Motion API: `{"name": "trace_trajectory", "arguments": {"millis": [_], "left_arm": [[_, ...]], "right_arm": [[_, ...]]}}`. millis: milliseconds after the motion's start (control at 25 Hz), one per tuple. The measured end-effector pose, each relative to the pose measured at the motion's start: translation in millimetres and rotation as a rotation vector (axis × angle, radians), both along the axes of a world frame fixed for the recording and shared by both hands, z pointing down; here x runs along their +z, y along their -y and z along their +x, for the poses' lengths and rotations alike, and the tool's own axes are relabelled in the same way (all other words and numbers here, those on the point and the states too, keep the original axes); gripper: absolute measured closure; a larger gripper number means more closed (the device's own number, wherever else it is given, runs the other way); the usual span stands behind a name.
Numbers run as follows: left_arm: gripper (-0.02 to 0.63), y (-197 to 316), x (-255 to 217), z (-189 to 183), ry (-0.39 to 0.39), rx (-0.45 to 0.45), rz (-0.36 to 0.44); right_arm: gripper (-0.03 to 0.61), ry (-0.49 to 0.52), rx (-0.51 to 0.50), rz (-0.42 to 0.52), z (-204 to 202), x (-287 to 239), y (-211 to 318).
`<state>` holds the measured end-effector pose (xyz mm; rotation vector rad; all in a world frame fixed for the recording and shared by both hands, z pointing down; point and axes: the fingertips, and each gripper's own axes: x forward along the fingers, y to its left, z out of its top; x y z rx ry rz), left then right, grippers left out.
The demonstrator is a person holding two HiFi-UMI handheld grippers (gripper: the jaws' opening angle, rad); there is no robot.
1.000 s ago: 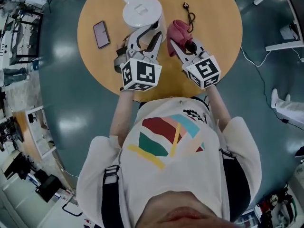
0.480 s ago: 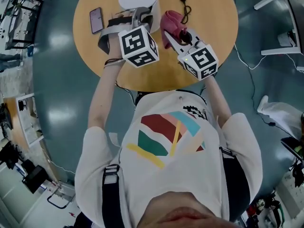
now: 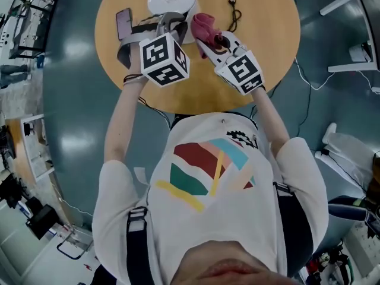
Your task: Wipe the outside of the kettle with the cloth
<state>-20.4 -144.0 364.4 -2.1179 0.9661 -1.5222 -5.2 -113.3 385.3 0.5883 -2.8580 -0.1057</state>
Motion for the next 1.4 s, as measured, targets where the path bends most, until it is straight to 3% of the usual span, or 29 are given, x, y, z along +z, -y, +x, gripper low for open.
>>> {"name": "trace_trajectory", "arguments": {"millis": [200, 440, 640, 880, 1040, 1400], "left_arm": [[0.52, -9.4, 0.9, -20.2, 0.021, 0.046, -0.025], [0.52, -10.8, 2.2, -33.8, -0.002, 0.147, -0.005], [0.52, -24.4, 4.9, -27.3, -0.012, 0.21, 0.001], [0.525, -26.7, -2.5, -15.4, -0.028, 0.288, -0.038], [0.526, -22.2, -0.2, -6.2, -0.027, 0.292, -0.033], [0.529, -15.6, -7.9, -9.6, -0.028, 0.298, -0.056]], "right_arm": [[0.54, -0.028, -0.093, 0.046, -26.7, 1.0, -3.2], [0.54, -0.007, -0.195, 0.021, -56.6, 15.6, -5.9], [0.54, 0.012, -0.154, -0.005, -60.4, 23.4, 0.3], [0.54, 0.05, -0.068, -0.048, -30.1, 15.8, 23.6], [0.54, 0.083, -0.027, -0.059, -9.5, 16.6, 48.0], [0.54, 0.08, -0.017, -0.048, -5.4, 6.6, 73.7]]}}
